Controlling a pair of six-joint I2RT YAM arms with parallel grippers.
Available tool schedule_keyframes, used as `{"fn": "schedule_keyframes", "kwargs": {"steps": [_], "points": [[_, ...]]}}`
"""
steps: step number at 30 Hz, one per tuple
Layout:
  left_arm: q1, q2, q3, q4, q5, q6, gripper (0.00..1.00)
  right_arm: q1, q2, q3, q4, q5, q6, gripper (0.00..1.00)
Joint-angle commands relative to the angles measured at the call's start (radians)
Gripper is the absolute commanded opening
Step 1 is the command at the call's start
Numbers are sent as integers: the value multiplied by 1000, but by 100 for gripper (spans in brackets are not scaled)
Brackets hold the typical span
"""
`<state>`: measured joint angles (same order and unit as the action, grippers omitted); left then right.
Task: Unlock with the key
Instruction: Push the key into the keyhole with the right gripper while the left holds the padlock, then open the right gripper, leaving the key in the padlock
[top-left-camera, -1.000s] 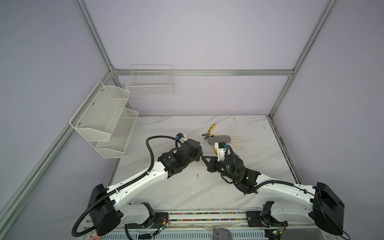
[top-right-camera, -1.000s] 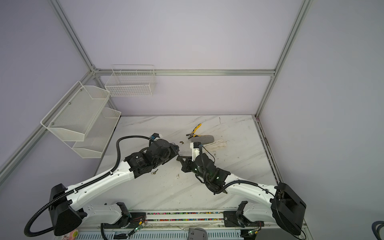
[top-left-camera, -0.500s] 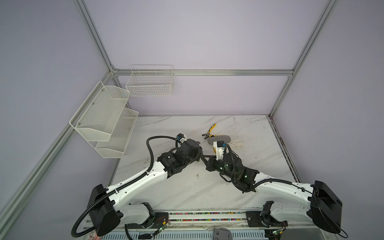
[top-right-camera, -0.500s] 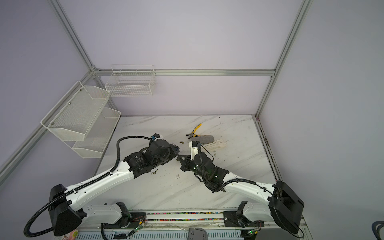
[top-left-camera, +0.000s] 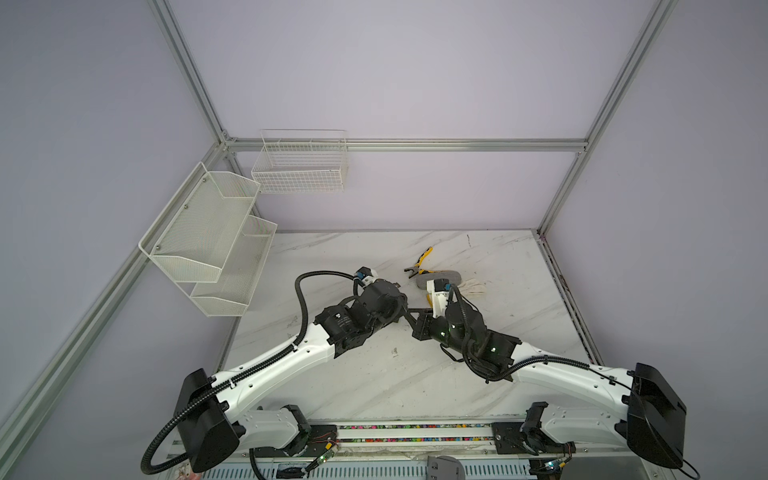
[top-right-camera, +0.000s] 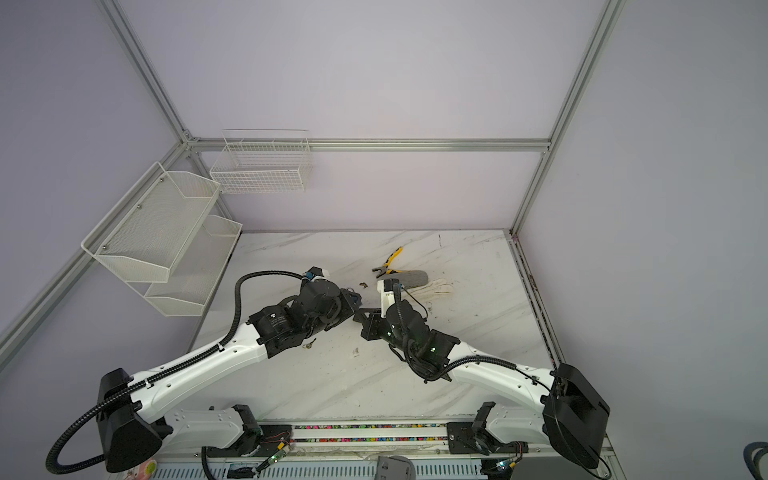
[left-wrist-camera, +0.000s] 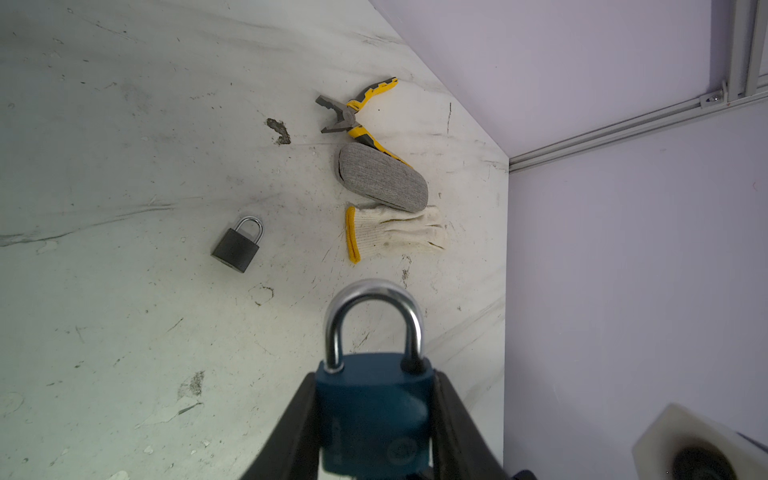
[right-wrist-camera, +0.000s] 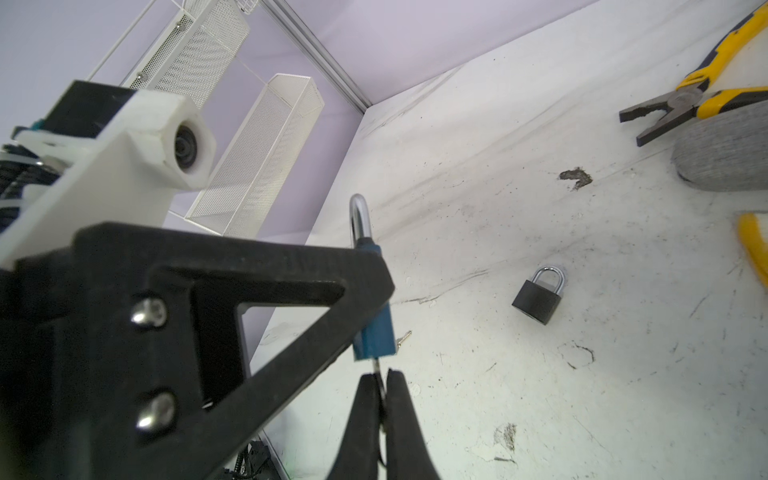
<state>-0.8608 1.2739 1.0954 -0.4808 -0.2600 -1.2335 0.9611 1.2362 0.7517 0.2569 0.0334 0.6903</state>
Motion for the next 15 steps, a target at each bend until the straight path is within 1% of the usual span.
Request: {"fn": "schedule_keyframes", "kwargs": {"steps": [1,4,5,8,9,13,15], "points": [[-40,-17,-13,25,66,31,0,-4,11,48,97,-14,-20,0],[-29,-28,-16,35,20,35,0,-4,-2,33,94,-24,-26,0],[-22,-32,-17,39,11,33,0,-4,-5,28,93,-28,-21,3],[-1,-46,-35,58,-26,16,0,-4,-15,10,96,-62,-17,20],[6,-51,-43,74,-34,16,0,-3,-18,4,96,-74,-14,22],[24,-64,-52,84,-63,17,0,-5,-45,-38,103,-88,35,23],[27,-69,-56,84,-80,16,0,-5,-53,-76,153,-117,60,25]]}}
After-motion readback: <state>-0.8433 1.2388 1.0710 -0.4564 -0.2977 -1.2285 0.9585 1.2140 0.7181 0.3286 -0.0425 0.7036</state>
